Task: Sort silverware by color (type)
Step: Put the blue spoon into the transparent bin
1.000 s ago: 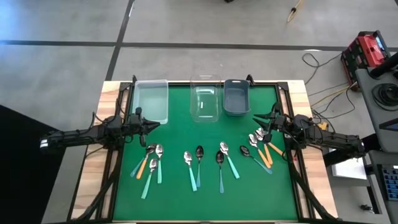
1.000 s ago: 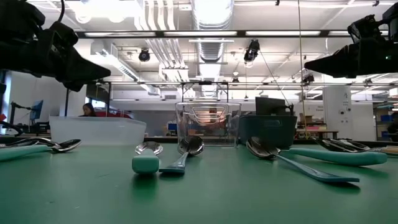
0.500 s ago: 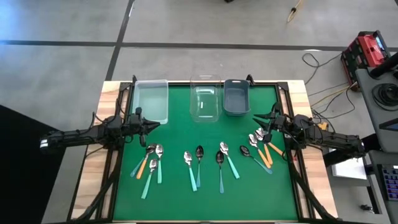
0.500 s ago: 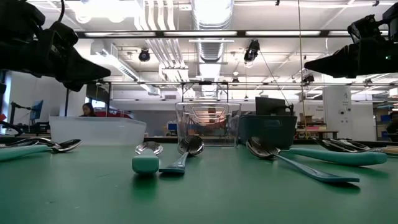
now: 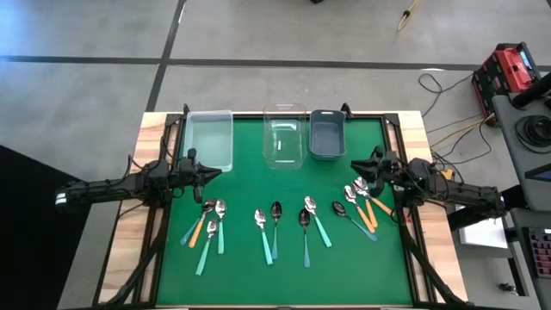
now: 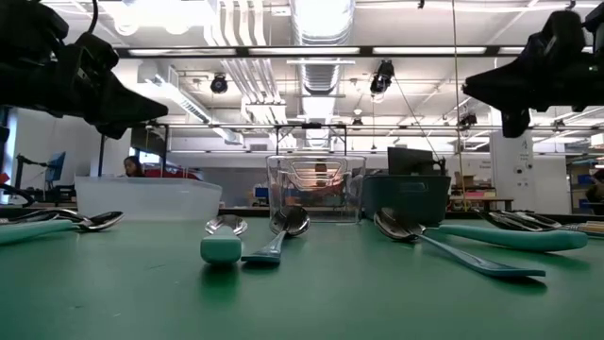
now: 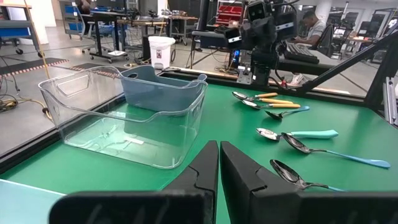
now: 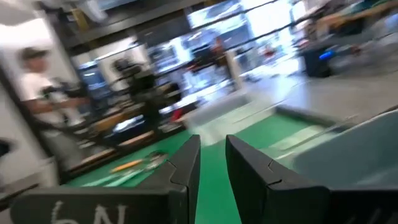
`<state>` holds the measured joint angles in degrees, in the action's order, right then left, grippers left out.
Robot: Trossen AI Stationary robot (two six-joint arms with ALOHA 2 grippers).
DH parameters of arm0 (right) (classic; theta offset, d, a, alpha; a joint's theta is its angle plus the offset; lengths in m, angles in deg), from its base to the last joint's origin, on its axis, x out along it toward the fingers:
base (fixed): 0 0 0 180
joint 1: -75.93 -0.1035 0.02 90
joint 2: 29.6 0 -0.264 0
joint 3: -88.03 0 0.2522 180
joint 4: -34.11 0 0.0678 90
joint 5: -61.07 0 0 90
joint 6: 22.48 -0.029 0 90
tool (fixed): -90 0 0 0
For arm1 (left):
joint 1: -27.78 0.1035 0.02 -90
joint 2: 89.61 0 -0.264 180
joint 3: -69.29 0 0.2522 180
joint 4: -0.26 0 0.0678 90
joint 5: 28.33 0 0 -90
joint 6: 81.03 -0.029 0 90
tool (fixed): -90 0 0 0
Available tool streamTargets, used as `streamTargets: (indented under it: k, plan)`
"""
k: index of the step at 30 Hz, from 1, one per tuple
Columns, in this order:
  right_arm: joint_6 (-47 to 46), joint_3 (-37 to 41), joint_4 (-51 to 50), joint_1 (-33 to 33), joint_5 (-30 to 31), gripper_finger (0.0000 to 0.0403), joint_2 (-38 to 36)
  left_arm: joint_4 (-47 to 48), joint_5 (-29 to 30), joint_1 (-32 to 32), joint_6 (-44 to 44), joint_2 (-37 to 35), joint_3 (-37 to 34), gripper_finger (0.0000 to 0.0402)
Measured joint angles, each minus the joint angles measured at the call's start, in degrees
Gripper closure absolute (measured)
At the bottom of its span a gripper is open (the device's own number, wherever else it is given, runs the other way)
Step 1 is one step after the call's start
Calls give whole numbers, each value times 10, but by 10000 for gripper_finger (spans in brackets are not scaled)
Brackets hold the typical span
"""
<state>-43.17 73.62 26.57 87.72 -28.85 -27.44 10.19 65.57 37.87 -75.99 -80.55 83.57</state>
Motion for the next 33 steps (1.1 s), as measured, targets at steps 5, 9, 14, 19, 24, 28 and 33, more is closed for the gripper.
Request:
streamTargets:
  k: [5, 9, 14, 19, 24, 28, 33]
  plan:
    - [-33, 0, 31, -11, -10, 335, 16, 0, 0, 0, 0, 0, 0, 401]
    - [-65, 0, 80, -20, -12, 335, 31, 0, 0, 0, 0, 0, 0, 401]
    - [-79, 0, 147, -36, -16, 335, 48, 0, 0, 0, 0, 0, 0, 401]
    - [-75, -11, 167, -55, -16, 335, 75, 0, 0, 0, 0, 0, 0, 401]
    - [-65, -47, 164, -59, -16, 335, 126, 0, 0, 0, 0, 0, 0, 401]
    - [-68, -97, 116, -59, -16, 335, 181, 0, 0, 0, 0, 0, 0, 401]
    - [-106, -187, -27, -59, -16, 335, 254, 0, 0, 0, 0, 0, 0, 401]
